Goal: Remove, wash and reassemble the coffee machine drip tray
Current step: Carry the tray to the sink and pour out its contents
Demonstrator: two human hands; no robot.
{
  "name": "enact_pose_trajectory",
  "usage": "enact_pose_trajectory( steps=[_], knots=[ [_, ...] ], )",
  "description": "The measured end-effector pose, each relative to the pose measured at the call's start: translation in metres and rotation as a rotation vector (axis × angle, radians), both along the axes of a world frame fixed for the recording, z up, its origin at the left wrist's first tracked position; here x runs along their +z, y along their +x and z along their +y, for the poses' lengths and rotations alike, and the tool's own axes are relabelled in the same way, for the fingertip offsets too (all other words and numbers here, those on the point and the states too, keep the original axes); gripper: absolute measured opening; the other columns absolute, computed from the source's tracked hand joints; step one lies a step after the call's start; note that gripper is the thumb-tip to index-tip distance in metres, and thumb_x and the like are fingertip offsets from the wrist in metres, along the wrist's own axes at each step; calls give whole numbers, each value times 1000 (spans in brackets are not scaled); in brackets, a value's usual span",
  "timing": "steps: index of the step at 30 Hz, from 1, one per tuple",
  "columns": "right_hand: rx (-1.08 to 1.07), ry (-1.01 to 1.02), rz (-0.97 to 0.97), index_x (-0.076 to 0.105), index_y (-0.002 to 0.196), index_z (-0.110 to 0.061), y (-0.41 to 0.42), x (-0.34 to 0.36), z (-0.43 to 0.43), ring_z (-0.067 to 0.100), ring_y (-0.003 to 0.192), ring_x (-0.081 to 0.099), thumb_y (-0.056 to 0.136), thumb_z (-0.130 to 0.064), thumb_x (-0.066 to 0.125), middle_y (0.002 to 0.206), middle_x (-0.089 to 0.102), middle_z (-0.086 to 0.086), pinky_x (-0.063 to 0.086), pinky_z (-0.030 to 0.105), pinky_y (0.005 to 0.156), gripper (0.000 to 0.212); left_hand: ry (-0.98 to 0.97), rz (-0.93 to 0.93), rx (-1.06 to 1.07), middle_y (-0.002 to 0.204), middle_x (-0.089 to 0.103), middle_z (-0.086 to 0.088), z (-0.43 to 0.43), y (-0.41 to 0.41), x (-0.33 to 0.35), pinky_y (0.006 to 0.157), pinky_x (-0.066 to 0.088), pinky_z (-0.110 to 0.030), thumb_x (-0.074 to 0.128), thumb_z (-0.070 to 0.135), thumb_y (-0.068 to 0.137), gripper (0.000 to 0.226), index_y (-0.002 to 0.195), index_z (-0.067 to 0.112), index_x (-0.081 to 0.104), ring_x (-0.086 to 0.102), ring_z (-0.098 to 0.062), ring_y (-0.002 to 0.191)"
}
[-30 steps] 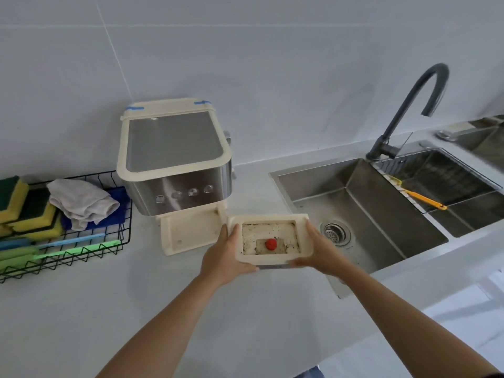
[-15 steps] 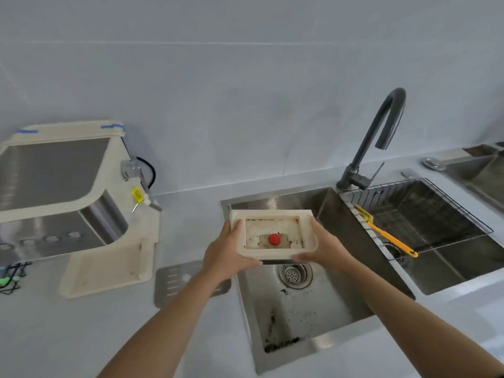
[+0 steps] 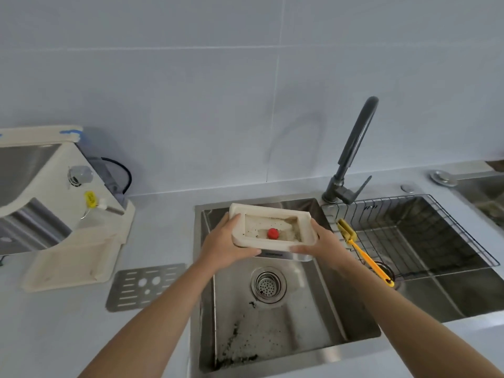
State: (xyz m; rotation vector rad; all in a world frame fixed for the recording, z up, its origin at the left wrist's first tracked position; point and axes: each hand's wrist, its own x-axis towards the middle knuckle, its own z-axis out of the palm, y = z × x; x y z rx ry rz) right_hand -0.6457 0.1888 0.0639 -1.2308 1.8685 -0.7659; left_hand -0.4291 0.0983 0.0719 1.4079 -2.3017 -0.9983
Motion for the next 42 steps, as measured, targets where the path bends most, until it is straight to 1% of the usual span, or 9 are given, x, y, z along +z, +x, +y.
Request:
enact_pose_trajectory(
  steps=[7,13,17,21,25,29,33,39,42],
  knots=[
    [-34,-11,-105,47,129,-16,-6,-5,-2,16,106,60,73,-30,75,116,63,-2,50,33,94,64,-34,-11,-10,144,37,7,-6,-9,11,98,36,-28,77,41,66,90,141,18,34,42,-15,125],
    [-66,-22,-195,51,125,-12,1,-10,-3,17,102,60,78,-26,71,115,64,3,49,20,77,54,-64,-38,0,138,45,4,-10,-7,17,93,38,-25,76,42,67,83,137,20,38,46,-16,120],
    [-69,-17,-241,55,118,-11,4,-13,-3,12,90,60,81,-26,68,102,64,-1,44,16,68,42,-65,-42,17,136,48,3,-14,-7,17,93,39,-27,76,43,67,81,136,21,40,47,-17,120],
    [-106,18,-292,61,102,-9,5,-19,-6,15,82,57,81,-32,67,89,62,0,43,20,72,31,-77,-39,33,127,54,4,-20,-8,19,89,41,-28,75,47,66,78,134,24,42,52,-18,112],
    [-168,63,-368,59,72,-10,5,-23,-9,20,71,50,82,-36,65,73,55,7,39,30,70,28,-60,-49,58,87,54,14,-26,-12,19,74,39,-24,71,52,68,71,129,27,45,52,-11,87],
    [-248,116,-365,41,54,-16,5,-23,-14,12,53,35,82,-42,63,55,40,-1,32,23,58,44,-20,-68,78,107,56,11,-32,-15,14,86,43,-30,66,57,69,73,132,28,43,54,-16,105],
    [-293,216,-333,48,61,-11,5,-24,-19,13,54,38,83,-49,57,56,41,1,36,23,63,45,-4,-102,86,124,56,5,-38,-20,11,92,45,-35,62,59,72,71,131,25,43,53,-20,114],
    [-342,296,-407,62,85,-4,5,-28,-23,19,76,56,82,-56,54,76,56,9,53,33,83,53,6,-151,103,97,58,6,-46,-29,6,83,48,-34,56,64,73,55,111,24,52,57,-21,102],
    [-366,303,-394,58,77,-7,6,-29,-25,21,81,59,82,-58,52,74,57,8,53,34,86,52,24,-176,108,96,55,6,-48,-33,3,81,44,-33,53,65,74,52,105,23,52,55,-23,104]
  ],
)
